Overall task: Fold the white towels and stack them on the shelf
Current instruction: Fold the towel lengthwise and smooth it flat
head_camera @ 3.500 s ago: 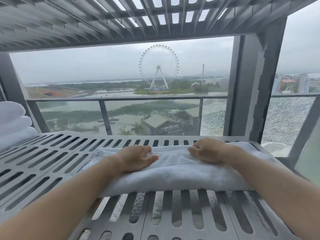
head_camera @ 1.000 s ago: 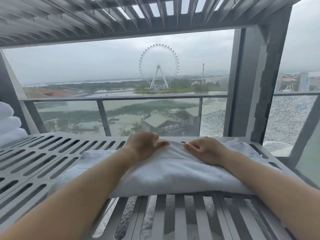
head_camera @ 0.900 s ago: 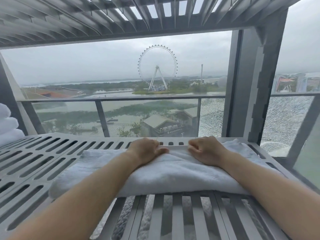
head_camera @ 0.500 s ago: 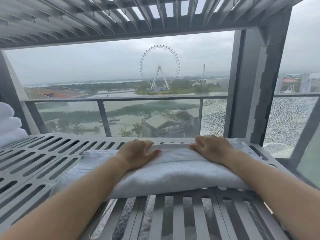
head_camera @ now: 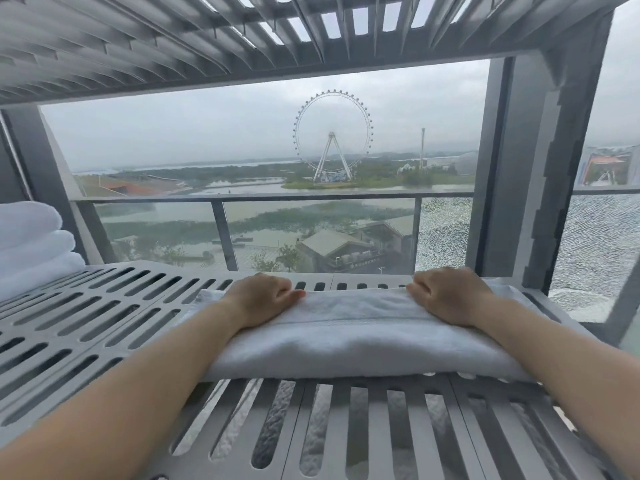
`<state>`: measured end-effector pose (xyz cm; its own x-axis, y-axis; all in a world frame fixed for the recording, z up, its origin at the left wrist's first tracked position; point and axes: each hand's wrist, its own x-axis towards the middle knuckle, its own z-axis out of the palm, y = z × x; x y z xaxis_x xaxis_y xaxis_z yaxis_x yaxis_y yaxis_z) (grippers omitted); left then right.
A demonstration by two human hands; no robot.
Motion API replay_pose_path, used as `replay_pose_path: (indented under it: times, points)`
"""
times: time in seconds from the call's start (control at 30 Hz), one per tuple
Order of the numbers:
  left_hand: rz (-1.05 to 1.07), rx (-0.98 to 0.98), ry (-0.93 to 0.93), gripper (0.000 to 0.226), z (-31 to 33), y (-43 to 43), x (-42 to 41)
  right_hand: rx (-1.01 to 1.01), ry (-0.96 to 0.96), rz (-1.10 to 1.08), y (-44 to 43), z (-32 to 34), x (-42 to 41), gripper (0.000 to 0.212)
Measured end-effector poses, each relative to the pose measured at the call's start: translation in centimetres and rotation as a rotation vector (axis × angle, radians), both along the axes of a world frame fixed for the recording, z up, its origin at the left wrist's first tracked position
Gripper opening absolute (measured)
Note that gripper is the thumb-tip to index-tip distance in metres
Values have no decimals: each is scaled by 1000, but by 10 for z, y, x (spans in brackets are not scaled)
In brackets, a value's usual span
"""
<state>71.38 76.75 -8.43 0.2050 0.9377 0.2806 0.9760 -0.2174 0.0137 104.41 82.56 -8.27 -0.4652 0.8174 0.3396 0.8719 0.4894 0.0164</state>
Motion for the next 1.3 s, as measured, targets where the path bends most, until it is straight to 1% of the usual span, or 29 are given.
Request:
replay_pose_path:
  times: [0.07, 0.13, 0.2, 0.27, 0.3, 0.33, 0.43, 0.5, 0.57, 0.67, 0.73, 0.83, 0.93, 1.0, 1.1, 1.13, 1.2, 1.23, 1.3]
  points:
    - [-44, -46, -20, 39, 3, -3, -5, -97, 30, 50, -4, 6, -11, 38]
    - [-29, -69, -14, 34, 5, -8, -7, -181, 75, 113, -8, 11, -32, 37]
    - [15, 15, 80, 42, 8, -10, -6, -201, 104, 155, -11, 11, -57, 35]
    - [45, 198, 199, 53, 9, -9, -4, -114, 114, 146, -10, 4, -74, 37]
    - [50, 262, 225, 57, 9, -7, -3, -32, 124, 127, -10, -1, -78, 38]
    - [63, 275, 228, 59, 7, -5, -3, 41, 142, 110, -9, -5, -78, 38]
    - [146, 125, 151, 63, 3, 0, -2, 161, 179, 122, -12, -12, -74, 37]
    - [98, -6, 104, 68, 3, 4, -4, 164, 149, 103, -13, -11, -73, 36]
    - [53, -96, 53, 69, 3, 5, -5, 75, 131, 61, -15, -10, -74, 39]
    - [15, -52, 76, 69, 3, 1, -6, -117, 157, 38, -22, -8, -73, 41]
    - [-19, -2, 79, 58, 4, -7, -9, -215, 175, 53, -29, -5, -71, 38]
    - [-104, 23, 106, 47, 11, -25, -16, -302, 111, 102, -40, 5, -70, 35]
    - [-125, 58, 123, 54, 19, -39, -16, -326, 57, 125, -46, 15, -73, 43]
    - [-95, 65, 105, 57, 20, -43, -13, -282, 94, 134, -47, 14, -75, 47]
    - [-62, 97, 82, 57, 14, -46, -11, -130, 222, 141, -47, -1, -75, 52]
    - [-58, 113, 85, 60, 12, -46, -12, -47, 227, 134, -48, -5, -75, 53]
    - [-39, 134, 131, 61, 13, -48, -11, 150, 167, 129, -50, -6, -75, 50]
    - [-28, 145, 183, 58, 15, -50, -9, 225, 145, 124, -52, -5, -74, 45]
    - [-30, 193, 273, 45, 20, -55, -2, 284, 118, 127, -59, 1, -75, 41]
